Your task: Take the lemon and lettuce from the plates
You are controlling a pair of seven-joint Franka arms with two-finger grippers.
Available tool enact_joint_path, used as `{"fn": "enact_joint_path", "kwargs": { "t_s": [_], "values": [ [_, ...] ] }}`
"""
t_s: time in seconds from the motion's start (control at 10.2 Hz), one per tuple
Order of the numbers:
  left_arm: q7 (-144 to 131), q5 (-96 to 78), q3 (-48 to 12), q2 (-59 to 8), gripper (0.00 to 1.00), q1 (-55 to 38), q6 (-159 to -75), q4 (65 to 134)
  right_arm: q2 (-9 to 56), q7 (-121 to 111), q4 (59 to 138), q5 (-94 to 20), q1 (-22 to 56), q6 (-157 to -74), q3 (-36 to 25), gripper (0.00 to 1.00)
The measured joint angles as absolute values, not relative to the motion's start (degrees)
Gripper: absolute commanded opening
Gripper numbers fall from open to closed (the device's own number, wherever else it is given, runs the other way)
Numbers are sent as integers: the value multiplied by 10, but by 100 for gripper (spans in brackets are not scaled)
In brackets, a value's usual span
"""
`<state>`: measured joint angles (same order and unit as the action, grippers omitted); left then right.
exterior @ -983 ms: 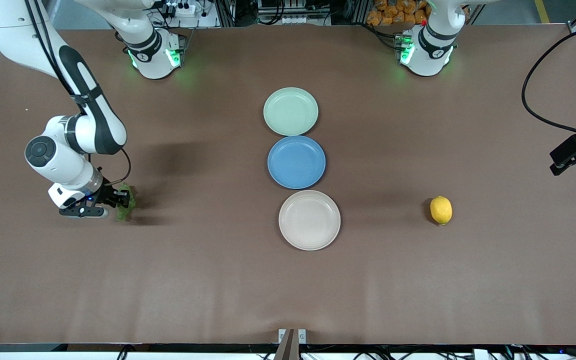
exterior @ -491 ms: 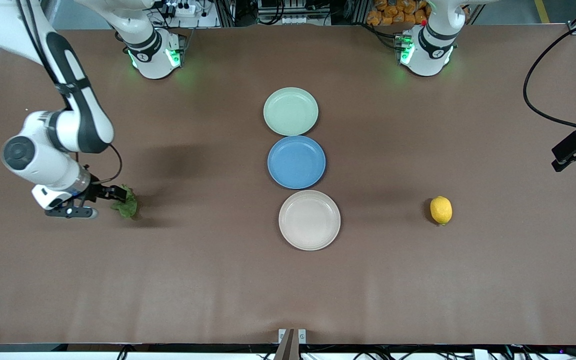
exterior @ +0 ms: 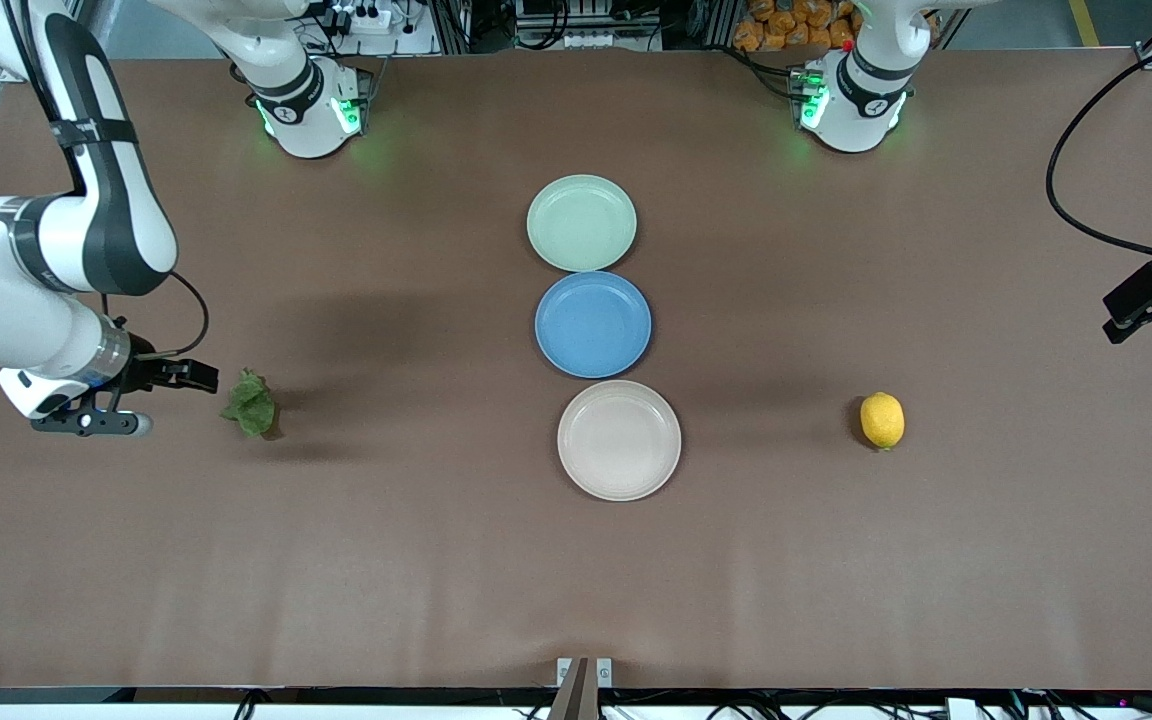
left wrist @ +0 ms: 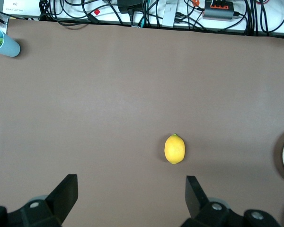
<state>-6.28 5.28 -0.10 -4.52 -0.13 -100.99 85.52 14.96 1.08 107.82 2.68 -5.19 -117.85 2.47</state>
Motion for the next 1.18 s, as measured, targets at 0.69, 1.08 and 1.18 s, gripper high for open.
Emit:
{"fn": "enact_joint_path", "kwargs": {
  "t_s": [0.69,1.08,1.18],
  "values": [
    [-63,53,-1,-45,100,-2,-994,856,98,9,985,33,-43,-1047,7,100],
    [-63,53,-2,-45,100,-2,-992,856,87,8,879,33,-38,-929,4,100],
    [-63,53,-3,-45,100,-3,-992,856,85,8,859,33,-34,-912,2,100]
  ]
}}
